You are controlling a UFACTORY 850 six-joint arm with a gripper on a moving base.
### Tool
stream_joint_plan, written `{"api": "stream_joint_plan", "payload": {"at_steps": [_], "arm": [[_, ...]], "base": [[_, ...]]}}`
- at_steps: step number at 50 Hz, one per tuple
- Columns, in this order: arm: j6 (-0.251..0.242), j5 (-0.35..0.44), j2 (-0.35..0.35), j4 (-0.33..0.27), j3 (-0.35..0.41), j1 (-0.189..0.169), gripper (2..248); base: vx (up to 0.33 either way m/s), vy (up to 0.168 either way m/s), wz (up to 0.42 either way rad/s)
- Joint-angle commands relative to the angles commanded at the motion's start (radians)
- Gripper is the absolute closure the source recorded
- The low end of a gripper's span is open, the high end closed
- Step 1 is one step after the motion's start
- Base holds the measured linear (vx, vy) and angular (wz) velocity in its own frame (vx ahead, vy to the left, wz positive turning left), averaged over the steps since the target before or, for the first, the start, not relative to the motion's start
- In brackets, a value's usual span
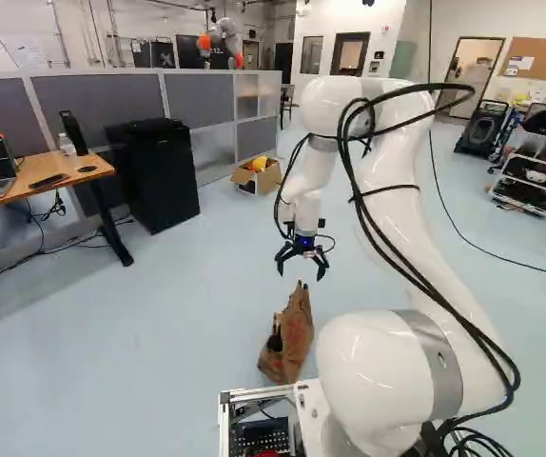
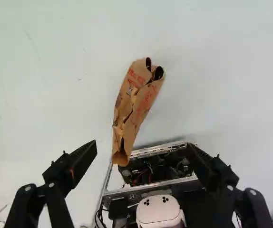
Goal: Pick up the grocery bag from the ground
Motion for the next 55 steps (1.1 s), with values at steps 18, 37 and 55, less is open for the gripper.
{"api": "stream_joint_plan", "payload": {"at_steps": [18,37,55], "arm": [[0.165,0.000,-0.137,0.000,-0.091,0.000,3],[0.174,0.000,-0.279,0.000,-0.196,0.000,3],[0.174,0.000,-0.411,0.000,-0.301,0.000,3]], "base": [[0.000,0.000,0.000],[0.000,0.000,0.000],[0.000,0.000,0.000]]}}
